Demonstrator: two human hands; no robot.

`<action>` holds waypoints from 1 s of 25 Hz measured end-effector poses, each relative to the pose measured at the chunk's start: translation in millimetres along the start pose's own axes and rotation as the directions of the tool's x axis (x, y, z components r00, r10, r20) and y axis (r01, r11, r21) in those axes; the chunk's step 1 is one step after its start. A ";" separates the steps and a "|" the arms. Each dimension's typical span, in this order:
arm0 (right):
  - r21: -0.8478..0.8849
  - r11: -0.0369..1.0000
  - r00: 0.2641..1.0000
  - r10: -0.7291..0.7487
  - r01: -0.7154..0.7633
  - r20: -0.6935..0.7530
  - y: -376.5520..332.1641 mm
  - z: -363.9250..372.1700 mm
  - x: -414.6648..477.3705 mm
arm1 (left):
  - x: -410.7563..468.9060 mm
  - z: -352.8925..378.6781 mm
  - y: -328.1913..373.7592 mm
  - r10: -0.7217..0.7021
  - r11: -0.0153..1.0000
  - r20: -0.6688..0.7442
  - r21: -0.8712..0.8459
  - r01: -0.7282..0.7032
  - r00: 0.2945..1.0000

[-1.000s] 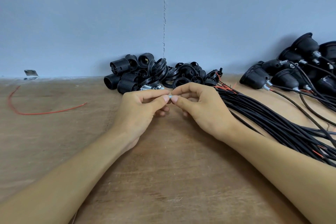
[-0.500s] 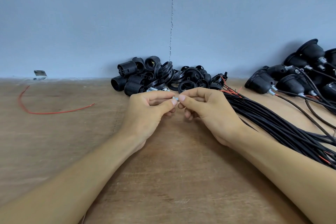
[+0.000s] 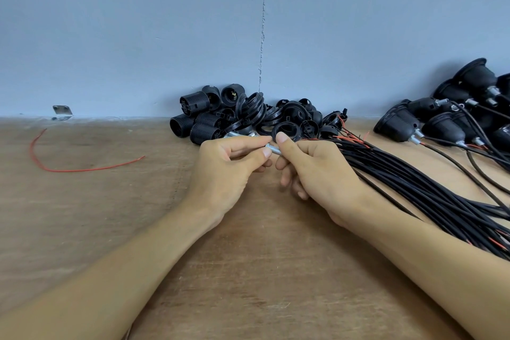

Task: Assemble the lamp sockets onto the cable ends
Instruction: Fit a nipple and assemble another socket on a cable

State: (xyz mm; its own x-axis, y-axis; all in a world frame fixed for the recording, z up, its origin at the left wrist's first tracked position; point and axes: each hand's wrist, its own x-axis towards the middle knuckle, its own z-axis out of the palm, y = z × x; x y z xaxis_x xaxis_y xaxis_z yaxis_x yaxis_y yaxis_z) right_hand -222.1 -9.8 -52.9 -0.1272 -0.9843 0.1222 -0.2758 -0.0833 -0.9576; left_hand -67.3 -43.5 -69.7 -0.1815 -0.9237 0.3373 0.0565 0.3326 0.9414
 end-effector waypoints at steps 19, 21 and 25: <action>0.376 0.926 0.999 -0.013 -0.002 0.036 -3.9 0.1 0.0 | 1.0 1.7 -0.8 -0.025 0.999 -0.037 -0.023 0.025 0.999; 0.350 0.937 0.999 -0.016 0.000 0.042 -2.9 -0.4 -0.2 | 1.3 0.0 -1.5 -0.016 1.000 -0.034 0.003 0.016 0.999; 0.331 0.943 0.997 0.002 -0.027 0.078 -2.9 -1.2 -0.3 | 1.5 -1.4 -0.4 0.009 1.000 -0.062 0.003 -0.008 0.998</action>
State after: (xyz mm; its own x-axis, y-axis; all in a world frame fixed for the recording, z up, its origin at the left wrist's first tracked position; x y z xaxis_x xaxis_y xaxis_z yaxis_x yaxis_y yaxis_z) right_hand -222.4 -9.0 -49.8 -0.0527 -0.9936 0.0999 0.0582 -0.1029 -0.9930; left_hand -66.3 -45.2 -69.6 -0.1203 -0.9308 0.3452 0.0549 0.3409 0.9385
